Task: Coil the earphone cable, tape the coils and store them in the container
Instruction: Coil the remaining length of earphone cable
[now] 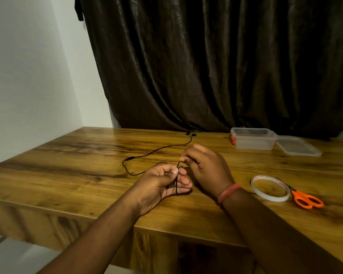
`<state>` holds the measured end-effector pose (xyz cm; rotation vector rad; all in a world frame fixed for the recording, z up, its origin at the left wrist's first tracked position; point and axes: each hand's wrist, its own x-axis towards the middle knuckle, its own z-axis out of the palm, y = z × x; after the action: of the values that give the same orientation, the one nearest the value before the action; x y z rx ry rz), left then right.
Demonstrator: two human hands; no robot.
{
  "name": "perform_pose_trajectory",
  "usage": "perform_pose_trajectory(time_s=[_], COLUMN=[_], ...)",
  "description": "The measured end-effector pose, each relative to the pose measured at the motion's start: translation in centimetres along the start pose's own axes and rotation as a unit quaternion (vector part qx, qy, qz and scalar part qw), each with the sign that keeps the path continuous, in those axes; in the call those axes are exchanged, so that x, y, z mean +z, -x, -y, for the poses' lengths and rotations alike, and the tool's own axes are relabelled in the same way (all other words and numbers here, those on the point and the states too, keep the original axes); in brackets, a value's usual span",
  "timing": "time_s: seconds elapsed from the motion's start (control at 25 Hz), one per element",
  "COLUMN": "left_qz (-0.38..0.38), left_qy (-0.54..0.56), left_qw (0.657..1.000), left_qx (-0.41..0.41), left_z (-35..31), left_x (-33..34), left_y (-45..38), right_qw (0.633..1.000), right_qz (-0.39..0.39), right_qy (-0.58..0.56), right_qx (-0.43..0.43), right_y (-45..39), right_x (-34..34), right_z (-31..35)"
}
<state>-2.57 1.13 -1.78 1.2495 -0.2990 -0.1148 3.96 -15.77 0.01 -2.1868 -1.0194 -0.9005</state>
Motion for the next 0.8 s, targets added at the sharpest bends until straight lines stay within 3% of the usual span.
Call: perform_pose_trajectory(time_s=[0.24,0.4,0.6,0.72,0.8], left_qz=[-0.033,-0.088,-0.171,-0.098,-0.033], left_qy=[0.131,0.146,-0.002,-0.114,-0.127], left_qw=[0.985,0.972,0.977,0.983,0.988], left_qx=[0.103,0.163,0.127,0.104,0.081], left_z=[-0.4,-0.7,0.7,1.6,1.7], left_x=[-1.2,-2.5,-3.0,-2.4,-1.7], left_y=[0.2,-0.3,-1.2,-1.1,-0.9], right_qw=[0.987,0.967,0.976,0.988,0.995], right_qz=[0.157,0.239,0.172,0.112,0.065], right_qy=[0.025,0.04,0.024,-0.029,-0.028], right_qx=[0.001,-0.079,-0.13,-0.1,-0.072], right_y=[0.3,0.8,1.0,0.9,0.7], right_x=[2.0,1.7,1.0,0.5,0.3], right_z=[0.6,1.0,2.2,2.1,1.8])
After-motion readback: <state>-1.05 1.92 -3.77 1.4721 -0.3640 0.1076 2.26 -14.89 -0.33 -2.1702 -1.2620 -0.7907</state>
